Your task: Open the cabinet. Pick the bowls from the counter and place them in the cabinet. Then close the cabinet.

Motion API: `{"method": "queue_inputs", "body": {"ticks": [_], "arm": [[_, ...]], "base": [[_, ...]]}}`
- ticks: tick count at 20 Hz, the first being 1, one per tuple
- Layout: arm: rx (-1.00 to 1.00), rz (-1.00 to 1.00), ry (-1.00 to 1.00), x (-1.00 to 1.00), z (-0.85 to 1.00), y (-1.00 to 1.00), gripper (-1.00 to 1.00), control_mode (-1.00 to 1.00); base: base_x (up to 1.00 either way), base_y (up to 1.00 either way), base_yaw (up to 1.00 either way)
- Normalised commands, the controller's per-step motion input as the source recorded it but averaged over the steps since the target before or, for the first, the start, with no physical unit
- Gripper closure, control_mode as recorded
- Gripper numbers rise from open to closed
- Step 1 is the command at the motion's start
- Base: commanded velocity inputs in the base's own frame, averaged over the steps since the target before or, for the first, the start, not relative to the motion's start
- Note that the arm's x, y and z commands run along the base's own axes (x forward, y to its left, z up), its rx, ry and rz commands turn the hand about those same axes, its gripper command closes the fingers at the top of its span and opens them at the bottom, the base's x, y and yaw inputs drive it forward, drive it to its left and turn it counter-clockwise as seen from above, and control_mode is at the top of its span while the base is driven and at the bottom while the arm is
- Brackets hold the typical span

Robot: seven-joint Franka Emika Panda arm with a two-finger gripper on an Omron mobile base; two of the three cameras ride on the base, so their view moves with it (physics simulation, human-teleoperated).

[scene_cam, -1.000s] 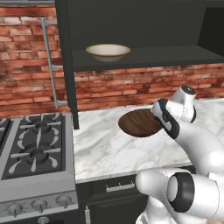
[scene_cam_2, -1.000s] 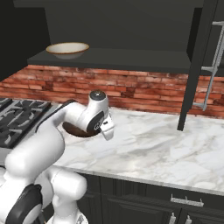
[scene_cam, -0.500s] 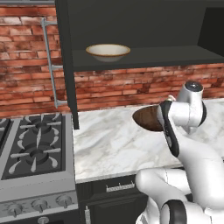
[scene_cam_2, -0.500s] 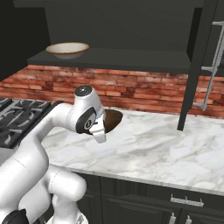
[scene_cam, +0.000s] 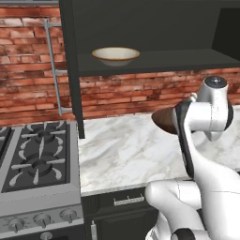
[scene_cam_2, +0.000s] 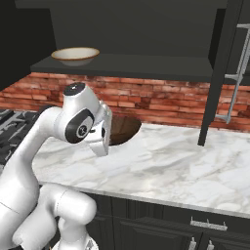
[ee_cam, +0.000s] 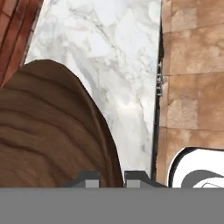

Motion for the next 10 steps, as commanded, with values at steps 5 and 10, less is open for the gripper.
{"method": "queue_inputs", "body": {"ticks": [5, 10], "arm": [[0.00, 0.00, -0.16, -0.68, 0.80, -0.12, 1.00, -1.00], [0.00, 0.00, -0.33, -0.73, 0.78, -0.18, 1.00, -1.00]], "base": [[0.00, 0.00, 0.00], [0.00, 0.00, 0.00]]}}
